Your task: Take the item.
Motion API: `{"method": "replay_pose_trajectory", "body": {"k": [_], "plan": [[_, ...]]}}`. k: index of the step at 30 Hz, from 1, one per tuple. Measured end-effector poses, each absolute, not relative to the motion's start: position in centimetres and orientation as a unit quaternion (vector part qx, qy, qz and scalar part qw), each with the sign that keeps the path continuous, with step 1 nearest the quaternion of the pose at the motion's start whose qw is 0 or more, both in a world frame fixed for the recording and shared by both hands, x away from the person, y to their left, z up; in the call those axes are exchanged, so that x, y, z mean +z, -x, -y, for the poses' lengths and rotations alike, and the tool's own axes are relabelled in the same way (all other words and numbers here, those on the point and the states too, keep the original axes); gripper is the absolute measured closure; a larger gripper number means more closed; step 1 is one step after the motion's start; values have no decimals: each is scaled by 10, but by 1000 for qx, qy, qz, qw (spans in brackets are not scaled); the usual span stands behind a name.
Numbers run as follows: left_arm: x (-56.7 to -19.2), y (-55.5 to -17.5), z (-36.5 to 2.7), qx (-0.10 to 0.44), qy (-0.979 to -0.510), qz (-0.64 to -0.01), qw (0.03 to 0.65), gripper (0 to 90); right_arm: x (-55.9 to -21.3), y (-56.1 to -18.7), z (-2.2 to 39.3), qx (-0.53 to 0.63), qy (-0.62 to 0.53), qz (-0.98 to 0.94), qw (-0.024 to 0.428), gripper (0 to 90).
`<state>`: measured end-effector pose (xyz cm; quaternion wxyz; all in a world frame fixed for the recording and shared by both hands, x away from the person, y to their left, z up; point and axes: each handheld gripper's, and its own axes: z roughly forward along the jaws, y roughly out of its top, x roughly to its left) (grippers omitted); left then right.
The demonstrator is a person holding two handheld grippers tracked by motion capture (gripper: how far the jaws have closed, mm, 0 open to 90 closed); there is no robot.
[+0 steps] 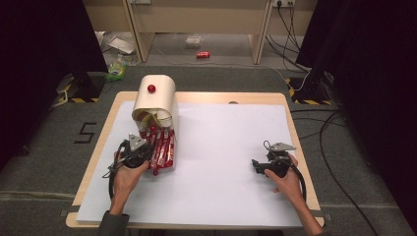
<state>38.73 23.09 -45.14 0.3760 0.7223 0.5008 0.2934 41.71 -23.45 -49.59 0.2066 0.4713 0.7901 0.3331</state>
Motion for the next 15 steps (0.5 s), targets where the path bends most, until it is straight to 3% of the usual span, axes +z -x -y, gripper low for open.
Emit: {"method": "replay_pose_trajectory", "body": {"k": [15], "plan": [[-431, -377, -244, 266, -736, -491, 383, 854, -496, -417, 234, 333, -471, -790, 208, 140]]}}
